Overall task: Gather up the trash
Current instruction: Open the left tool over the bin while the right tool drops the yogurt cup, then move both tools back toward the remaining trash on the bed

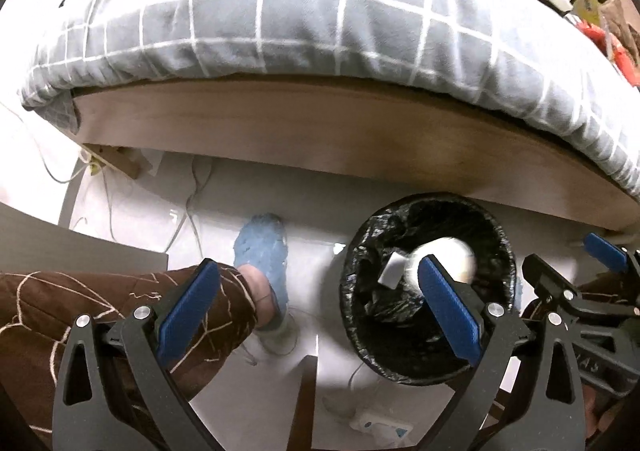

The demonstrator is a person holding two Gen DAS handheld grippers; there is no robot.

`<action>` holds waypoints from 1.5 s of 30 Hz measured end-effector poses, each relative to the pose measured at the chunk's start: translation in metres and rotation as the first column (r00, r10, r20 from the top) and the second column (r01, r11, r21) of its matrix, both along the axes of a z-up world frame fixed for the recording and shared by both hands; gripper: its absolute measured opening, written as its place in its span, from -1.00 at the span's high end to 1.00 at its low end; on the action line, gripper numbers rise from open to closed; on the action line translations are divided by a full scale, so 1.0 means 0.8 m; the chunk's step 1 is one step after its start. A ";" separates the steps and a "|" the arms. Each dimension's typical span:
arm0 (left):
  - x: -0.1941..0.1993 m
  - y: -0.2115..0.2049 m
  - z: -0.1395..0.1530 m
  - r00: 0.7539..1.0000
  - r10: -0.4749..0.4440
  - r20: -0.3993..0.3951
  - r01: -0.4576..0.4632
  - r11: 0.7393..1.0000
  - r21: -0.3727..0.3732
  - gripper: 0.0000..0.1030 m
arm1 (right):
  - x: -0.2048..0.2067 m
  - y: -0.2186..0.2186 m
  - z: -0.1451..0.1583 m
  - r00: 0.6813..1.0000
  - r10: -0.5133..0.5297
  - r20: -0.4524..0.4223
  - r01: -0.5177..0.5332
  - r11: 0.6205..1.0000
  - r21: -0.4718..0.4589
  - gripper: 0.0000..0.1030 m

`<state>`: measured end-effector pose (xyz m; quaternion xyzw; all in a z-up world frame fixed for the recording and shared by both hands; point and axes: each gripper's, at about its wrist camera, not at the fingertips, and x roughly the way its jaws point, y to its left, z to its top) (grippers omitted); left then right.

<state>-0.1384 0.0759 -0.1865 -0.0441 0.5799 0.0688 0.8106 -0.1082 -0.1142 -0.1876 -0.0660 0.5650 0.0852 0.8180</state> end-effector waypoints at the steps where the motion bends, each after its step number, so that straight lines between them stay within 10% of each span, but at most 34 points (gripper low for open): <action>1: 0.000 -0.003 0.004 1.000 -0.007 0.008 0.007 1.000 0.003 -0.89 | 0.000 -0.005 0.004 1.000 -0.009 0.006 0.009 1.000 0.001 -0.85; 25: 0.005 -0.054 0.125 0.974 -0.070 0.216 0.076 0.997 -0.021 -0.89 | -0.013 -0.087 0.159 0.942 -0.114 0.314 0.118 0.993 0.007 -0.85; 45: 0.088 -0.087 0.182 0.949 -0.121 0.292 0.126 0.992 -0.001 -0.88 | 0.052 -0.148 0.217 0.888 -0.167 0.428 0.176 0.984 0.019 -0.85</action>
